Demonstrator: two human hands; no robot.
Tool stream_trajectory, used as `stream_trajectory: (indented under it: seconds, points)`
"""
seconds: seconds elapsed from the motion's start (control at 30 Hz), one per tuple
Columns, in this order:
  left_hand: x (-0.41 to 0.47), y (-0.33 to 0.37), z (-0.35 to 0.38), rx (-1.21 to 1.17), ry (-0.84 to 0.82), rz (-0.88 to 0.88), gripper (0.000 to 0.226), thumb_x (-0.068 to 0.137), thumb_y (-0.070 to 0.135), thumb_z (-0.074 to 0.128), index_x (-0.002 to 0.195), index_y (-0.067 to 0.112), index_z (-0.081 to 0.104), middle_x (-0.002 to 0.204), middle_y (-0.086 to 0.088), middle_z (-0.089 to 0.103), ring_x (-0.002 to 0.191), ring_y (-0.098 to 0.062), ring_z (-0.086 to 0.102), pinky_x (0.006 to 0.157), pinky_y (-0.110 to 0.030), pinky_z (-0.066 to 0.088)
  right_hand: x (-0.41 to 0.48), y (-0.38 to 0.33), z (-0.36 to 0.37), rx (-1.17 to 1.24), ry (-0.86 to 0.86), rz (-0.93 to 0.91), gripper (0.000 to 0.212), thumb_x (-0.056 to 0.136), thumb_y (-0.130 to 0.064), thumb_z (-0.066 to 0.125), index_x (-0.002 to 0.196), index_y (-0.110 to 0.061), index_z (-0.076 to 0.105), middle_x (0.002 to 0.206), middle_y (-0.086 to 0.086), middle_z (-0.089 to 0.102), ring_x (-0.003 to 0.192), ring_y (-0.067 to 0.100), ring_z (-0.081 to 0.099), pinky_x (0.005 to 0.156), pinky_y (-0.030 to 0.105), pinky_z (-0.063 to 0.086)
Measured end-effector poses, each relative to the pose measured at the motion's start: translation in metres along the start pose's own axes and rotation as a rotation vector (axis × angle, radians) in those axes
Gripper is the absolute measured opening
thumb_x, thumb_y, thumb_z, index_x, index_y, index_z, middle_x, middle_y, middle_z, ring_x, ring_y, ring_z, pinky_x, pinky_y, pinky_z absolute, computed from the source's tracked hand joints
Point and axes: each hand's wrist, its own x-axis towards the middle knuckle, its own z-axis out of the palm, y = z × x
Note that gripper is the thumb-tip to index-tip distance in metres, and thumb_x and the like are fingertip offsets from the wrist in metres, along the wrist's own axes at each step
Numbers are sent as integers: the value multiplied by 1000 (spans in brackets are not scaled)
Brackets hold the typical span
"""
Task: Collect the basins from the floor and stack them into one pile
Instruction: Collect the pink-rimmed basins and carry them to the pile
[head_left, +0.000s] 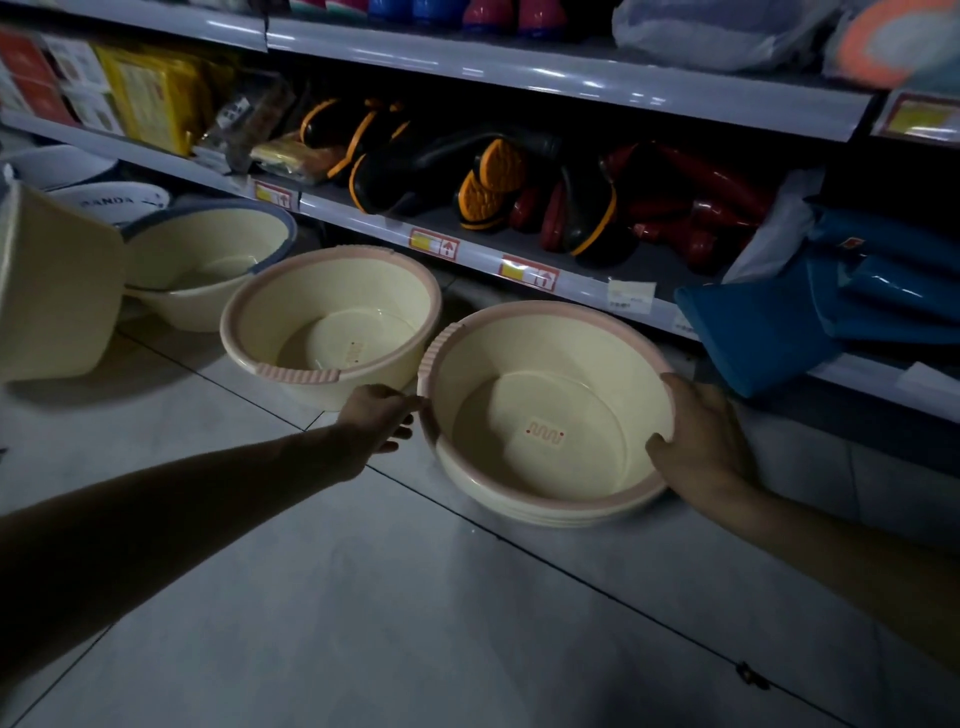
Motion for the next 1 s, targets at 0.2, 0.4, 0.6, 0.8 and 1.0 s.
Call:
stream_trajectory:
  seconds: [0.2,0.4,0.6,0.8,1.0]
  points:
    - [3,13,-13,-90,79,16,10,96,15,66,102,7,67,105,-15,72,93,-26,68,84,-39,55,-7,-37,7,17,-16,-84,69,82,-13,68,146,-26,46,143,10,45,131,36,45,100,45,48]
    - [17,-2,-39,-243,134,-112,29,98,18,63,124,4,62,105,-14,68,92,-26,66,76,-36,53,-8,-84,21,99,-71,-177,64,88,-15,65,146,-31,43,142,3,47,126,27,50,94,39,50]
    - [37,-18,-71,-487,163,-295,41,97,28,66,127,6,51,118,-18,66,102,-31,67,86,-43,55,-13,-133,44,234,-104,-261,57,88,-17,64,142,-30,48,133,-2,54,121,22,54,94,34,48]
    - [57,-19,-84,-733,240,-378,49,95,28,68,135,5,52,121,-20,65,102,-30,67,71,-38,58,-17,-161,64,255,-172,-286,52,90,-23,63,140,-28,48,131,-4,55,121,20,53,100,40,48]
    - [67,-14,-90,-821,274,-390,21,95,15,68,114,6,62,102,-8,68,118,-33,61,76,-42,60,-16,-164,75,221,-210,-278,50,90,-22,63,139,-25,51,129,-2,58,118,20,55,99,35,46]
